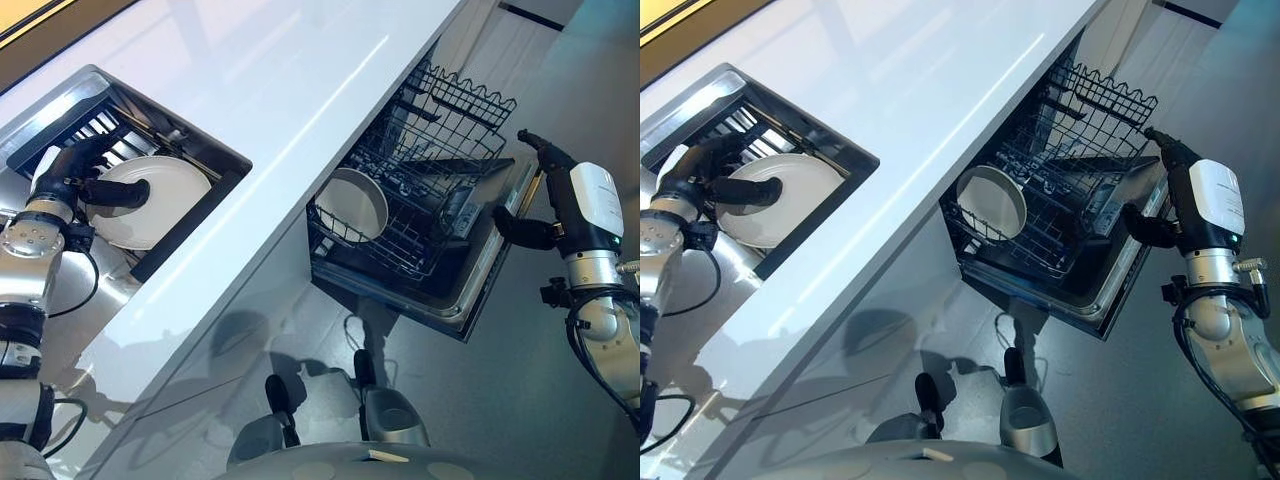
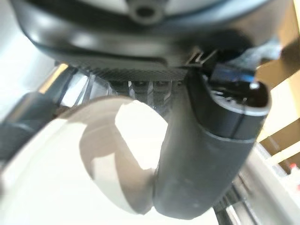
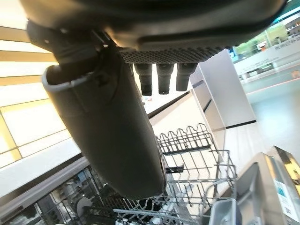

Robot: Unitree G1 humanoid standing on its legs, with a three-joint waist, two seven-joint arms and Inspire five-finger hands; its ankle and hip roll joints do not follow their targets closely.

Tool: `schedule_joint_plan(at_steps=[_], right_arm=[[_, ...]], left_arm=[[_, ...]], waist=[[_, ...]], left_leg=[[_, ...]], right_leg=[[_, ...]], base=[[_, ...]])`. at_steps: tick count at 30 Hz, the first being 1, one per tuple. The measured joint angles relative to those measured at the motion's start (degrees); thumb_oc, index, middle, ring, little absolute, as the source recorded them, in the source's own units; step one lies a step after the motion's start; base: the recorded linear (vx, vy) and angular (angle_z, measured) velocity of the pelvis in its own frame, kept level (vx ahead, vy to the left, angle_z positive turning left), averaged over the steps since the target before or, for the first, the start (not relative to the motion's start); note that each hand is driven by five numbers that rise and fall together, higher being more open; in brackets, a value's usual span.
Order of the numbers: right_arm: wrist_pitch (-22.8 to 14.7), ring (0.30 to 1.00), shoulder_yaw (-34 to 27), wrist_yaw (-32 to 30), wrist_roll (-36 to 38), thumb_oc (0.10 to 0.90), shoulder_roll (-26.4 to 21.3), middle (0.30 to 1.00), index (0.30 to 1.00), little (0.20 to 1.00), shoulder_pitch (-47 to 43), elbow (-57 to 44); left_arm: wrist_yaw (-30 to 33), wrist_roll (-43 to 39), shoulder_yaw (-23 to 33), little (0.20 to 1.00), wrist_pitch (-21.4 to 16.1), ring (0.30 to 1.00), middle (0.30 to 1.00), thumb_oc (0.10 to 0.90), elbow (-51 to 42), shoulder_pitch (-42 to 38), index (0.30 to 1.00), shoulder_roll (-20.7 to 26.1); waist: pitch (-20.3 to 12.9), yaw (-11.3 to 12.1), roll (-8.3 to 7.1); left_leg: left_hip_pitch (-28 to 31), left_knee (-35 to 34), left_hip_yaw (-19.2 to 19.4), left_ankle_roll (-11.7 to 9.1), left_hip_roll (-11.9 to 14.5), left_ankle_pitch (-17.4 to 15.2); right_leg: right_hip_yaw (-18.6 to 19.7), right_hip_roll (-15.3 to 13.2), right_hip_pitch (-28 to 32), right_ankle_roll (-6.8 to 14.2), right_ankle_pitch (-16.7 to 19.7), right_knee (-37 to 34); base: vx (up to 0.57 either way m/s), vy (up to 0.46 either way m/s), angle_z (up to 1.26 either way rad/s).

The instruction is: Pick up plates and place into dishwasher.

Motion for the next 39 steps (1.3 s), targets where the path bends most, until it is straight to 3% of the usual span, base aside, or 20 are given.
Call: schedule_joint_plan(at_steps=[8, 18, 19, 20, 21, 22, 34, 39], right_arm=[[1.3, 0.9, 0.2, 0.0, 0.1, 0.8, -0.4, 0.9, 0.9, 0.9, -1.8, 0.0], [2.7, 0.9, 0.4, -0.4, 2.5, 0.8, -0.5, 0.9, 0.9, 0.9, -2.0, 0.0], [2.7, 0.9, 0.4, -0.9, 2.5, 0.8, -0.5, 0.9, 0.9, 0.9, -2.0, 0.0], [2.6, 0.9, 0.4, -1.2, 2.5, 0.8, -0.4, 0.9, 0.9, 0.9, -2.0, 0.0], [2.7, 0.9, 0.4, -1.2, 2.5, 0.8, -0.4, 0.9, 0.9, 0.9, -2.0, 0.0], [2.6, 0.9, 0.4, -1.2, 2.5, 0.8, -0.4, 0.9, 0.9, 0.9, -2.0, 0.0], [0.9, 0.9, 0.4, -1.8, 2.7, 0.8, -0.3, 0.9, 0.9, 0.9, -2.0, 0.0], [0.8, 0.9, 0.4, -2.7, 2.8, 0.8, -0.3, 0.9, 0.9, 0.9, -2.0, 0.0]], left_arm=[[-10.6, -0.1, -2.2, 0.9, 7.2, 0.9, 0.9, 0.8, 0.9, -4.3, 0.9, 2.3], [-18.5, -0.1, -4.7, 0.9, 9.6, 0.9, 0.9, 0.8, 1.6, -6.5, 0.9, 5.5], [-19.0, -0.1, -4.8, 0.864, 9.7, 0.869, 0.869, 0.764, 1.5, -6.5, 0.869, 5.6], [-19.1, -0.1, -5.0, 0.485, 9.7, 0.545, 0.545, 0.385, 1.5, -6.4, 0.545, 5.6], [-19.2, -0.1, -5.1, 0.269, 9.7, 0.359, 0.359, 0.169, 1.5, -6.3, 0.359, 5.6], [-19.1, -0.1, -5.4, 0.2, 9.7, 0.3, 0.3, 0.1, 1.4, -6.3, 0.3, 5.6], [-13.9, -1.6, -4.4, 0.2, 8.3, 0.3, 0.3, 0.1, -1.8, -6.3, 0.3, 6.0], [-10.9, -1.9, -4.4, 0.2, 7.8, 0.3, 0.3, 0.1, -1.8, -6.3, 0.3, 6.1]], waist=[[0.1, 0.1, 0.24], [0.3, 0.2, 1.02], [0.2, 0.4, 1.13], [0.2, 0.6, 1.23], [0.2, 0.8, 1.32], [0.1, 1.1, 1.42], [-0.2, 2.0, 1.74], [-2.2, 2.1, 2.4]], left_leg=[[0.2, 0.0, -0.4, 0.0, 0.0, 0.0], [1.8, 0.0, -0.6, 0.0, 0.0, 0.0], [1.8, 0.0, -0.6, 0.0, 0.0, 0.0], [1.8, 0.0, -0.7, 0.0, 0.0, 0.0], [1.8, 0.0, -0.7, 0.0, 0.0, 0.1], [1.8, 0.0, -0.8, 0.0, 0.0, 0.2], [2.4, 0.0, -1.3, 0.0, 0.0, 0.3], [2.4, 0.0, -1.4, 0.0, 0.0, 0.3]], right_leg=[[-0.4, 0.0, 0.4, 0.0, 0.0, 0.0], [-1.7, -0.1, 2.0, 0.0, 0.0, 0.0], [-1.7, -0.1, 2.0, 0.0, 0.0, 0.0], [-1.7, -0.1, 2.0, 0.0, 0.0, 0.0], [-1.7, -0.1, 2.0, 0.0, 0.0, 0.0], [-1.7, -0.1, 2.0, -0.1, 0.0, 0.0], [-1.9, -0.1, 2.9, -0.2, 0.1, 0.0], [-1.9, -0.1, 2.9, -0.2, 0.1, 0.0]], base=[[0.0, 0.0, 0.0], [0.02, -0.042, 0.01], [0.02, -0.038, 0.01], [0.01, -0.033, 0.0], [0.0, -0.031, 0.01], [0.0, -0.03, 0.01], [-0.01, -0.009, 0.01], [-0.01, -0.004, 0.0]])
